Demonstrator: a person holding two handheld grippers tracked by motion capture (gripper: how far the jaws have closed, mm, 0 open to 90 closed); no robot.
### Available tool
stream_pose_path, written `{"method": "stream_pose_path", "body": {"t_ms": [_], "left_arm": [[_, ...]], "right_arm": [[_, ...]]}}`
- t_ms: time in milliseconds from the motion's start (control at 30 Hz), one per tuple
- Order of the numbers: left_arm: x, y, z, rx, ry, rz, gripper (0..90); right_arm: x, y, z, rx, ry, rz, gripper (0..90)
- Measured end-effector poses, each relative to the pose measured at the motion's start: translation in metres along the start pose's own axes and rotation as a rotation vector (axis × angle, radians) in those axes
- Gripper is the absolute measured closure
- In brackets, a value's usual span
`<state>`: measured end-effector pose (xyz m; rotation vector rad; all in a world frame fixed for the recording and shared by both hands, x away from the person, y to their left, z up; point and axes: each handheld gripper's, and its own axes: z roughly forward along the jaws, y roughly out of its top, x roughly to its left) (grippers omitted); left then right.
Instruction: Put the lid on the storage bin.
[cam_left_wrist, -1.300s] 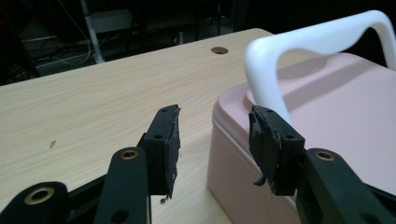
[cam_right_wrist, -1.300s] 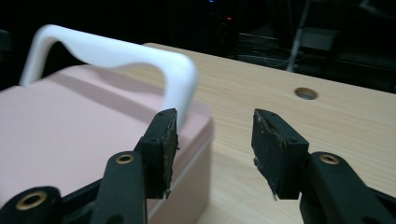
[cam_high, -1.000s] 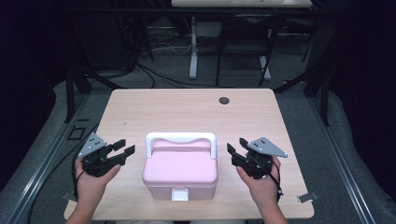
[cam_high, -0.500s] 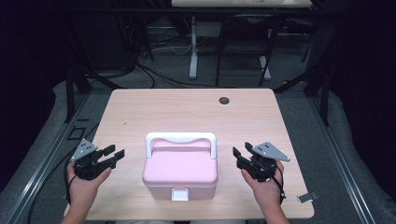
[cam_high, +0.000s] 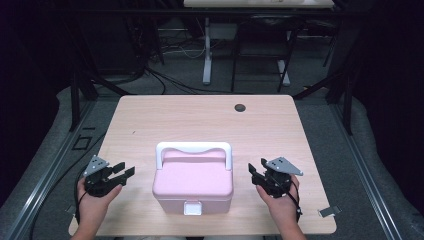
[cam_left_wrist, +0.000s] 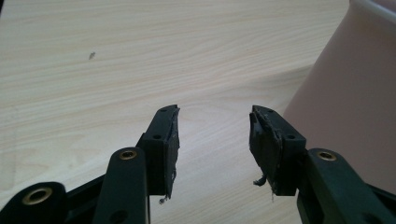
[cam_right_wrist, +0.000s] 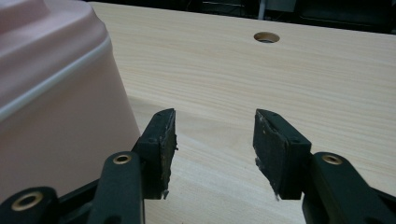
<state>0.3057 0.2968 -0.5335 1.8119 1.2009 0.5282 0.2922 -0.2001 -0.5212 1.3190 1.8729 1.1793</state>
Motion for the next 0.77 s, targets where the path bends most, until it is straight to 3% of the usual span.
{"method": "stream_pose_path", "body": {"t_ms": [233, 767], "left_arm": [[-0.004, -0.002, 0.007, 0.022, -0.007, 0.011, 51.5], [-0.007, -0.002, 0.010, 0.040, -0.039, 0.014, 51.1]], "right_arm": [[0.001, -0.004, 0.008, 0.030, -0.009, -0.036, 49.2], [-0.005, -0.006, 0.016, 0.067, 0.012, 0.011, 49.2]]}}
